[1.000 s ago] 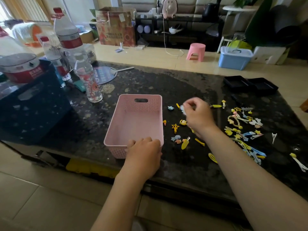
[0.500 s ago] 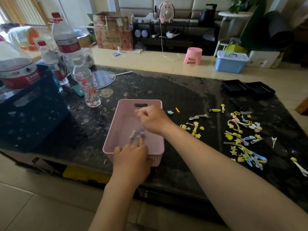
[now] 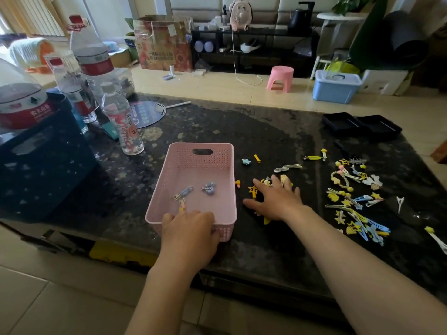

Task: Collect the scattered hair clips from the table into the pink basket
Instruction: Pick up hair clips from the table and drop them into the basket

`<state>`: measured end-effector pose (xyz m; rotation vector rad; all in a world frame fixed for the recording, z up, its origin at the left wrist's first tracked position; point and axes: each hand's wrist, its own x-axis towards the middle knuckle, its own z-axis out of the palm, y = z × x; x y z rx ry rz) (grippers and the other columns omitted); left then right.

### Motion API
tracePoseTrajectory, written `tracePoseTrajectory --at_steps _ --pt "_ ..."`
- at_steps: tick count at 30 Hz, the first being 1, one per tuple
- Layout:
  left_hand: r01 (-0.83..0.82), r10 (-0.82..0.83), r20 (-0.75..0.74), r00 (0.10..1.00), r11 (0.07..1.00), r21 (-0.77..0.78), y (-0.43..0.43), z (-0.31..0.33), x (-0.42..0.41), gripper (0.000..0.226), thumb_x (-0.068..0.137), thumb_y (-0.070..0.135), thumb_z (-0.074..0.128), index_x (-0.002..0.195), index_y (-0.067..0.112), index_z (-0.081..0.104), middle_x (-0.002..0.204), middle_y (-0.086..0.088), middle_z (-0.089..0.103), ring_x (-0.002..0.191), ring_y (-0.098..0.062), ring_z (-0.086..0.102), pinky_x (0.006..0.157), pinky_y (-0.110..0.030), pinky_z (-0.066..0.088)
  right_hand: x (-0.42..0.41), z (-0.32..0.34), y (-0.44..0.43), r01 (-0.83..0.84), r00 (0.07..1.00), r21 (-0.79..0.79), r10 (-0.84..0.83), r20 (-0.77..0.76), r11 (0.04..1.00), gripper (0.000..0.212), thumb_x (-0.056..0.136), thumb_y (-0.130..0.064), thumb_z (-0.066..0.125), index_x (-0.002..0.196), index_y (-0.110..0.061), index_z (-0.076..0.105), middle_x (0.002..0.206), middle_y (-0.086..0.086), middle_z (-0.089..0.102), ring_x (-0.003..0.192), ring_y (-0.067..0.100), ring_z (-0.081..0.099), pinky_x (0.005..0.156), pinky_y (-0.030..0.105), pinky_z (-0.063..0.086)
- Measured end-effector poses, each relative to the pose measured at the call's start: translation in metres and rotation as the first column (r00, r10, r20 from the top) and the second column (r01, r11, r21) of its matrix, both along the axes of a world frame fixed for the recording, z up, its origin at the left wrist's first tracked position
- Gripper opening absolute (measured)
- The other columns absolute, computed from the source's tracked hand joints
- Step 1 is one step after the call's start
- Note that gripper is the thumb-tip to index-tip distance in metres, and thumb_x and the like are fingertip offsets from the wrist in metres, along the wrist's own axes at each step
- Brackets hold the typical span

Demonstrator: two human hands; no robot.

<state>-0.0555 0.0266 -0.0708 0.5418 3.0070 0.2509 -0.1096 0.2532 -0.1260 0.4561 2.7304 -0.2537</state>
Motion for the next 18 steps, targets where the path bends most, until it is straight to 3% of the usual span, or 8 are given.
tracePoseTrajectory --at_steps 4,7,11,16,18 --pt "0.003 -0.003 0.006 1.000 1.000 0.005 0.000 -0.001 0.000 0.016 0.095 0.046 0.051 0.092 0.032 0.058 0.091 0.010 0.061 0.085 -0.014 0.053 0.084 -0.038 0.035 0.010 0.000 -0.009 -0.132 0.971 0.154 0.159 -0.179 0.979 0.060 0.092 -0.065 0.042 0.144 -0.035 0.043 0.147 0.009 0.043 0.132 0.034 0.040 0.104 0.048 0.037" --pt "0.007 -0.007 0.003 1.000 1.000 0.011 -0.001 -0.002 0.001 0.016 0.095 0.046 0.050 0.092 0.033 0.057 0.091 0.010 0.061 0.085 -0.014 0.053 0.083 -0.038 0.035 0.016 0.000 -0.016 -0.187 0.939 0.170 0.226 -0.258 0.968 0.041 0.099 -0.043 0.047 0.137 -0.030 0.052 0.133 0.009 0.052 0.119 0.032 0.048 0.094 0.042 0.044" --pt "0.006 -0.006 0.000 1.000 1.000 0.026 -0.001 -0.002 0.001 0.015 0.095 0.046 0.051 0.094 0.033 0.059 0.092 0.011 0.062 0.086 -0.013 0.053 0.084 -0.037 0.033 0.011 0.005 -0.017 -0.116 0.959 0.053 0.126 -0.256 0.992 0.041 0.089 -0.017 0.067 0.129 -0.025 0.061 0.125 0.008 0.053 0.115 0.033 0.051 0.089 0.038 0.049" --pt "0.003 -0.003 0.007 1.000 1.000 0.025 -0.001 -0.001 0.001 0.014 0.096 0.045 0.051 0.094 0.032 0.058 0.093 0.010 0.061 0.087 -0.013 0.053 0.086 -0.038 0.034 0.002 0.017 -0.006 0.036 0.946 -0.139 -0.079 -0.313 0.990 0.023 0.089 -0.015 0.064 0.109 -0.022 0.074 0.115 0.000 0.067 0.090 0.018 0.065 0.070 0.025 0.050" --pt "0.005 -0.005 0.005 1.000 1.000 0.027 -0.001 -0.001 0.001 0.014 0.096 0.044 0.052 0.094 0.032 0.058 0.094 0.009 0.061 0.088 -0.014 0.053 0.086 -0.038 0.033 -0.001 0.022 0.002 0.114 0.907 -0.307 -0.226 -0.356 0.945 0.020 0.087 -0.015 0.066 0.102 -0.021 0.077 0.104 -0.005 0.071 0.091 0.015 0.065 0.078 0.028 0.054"
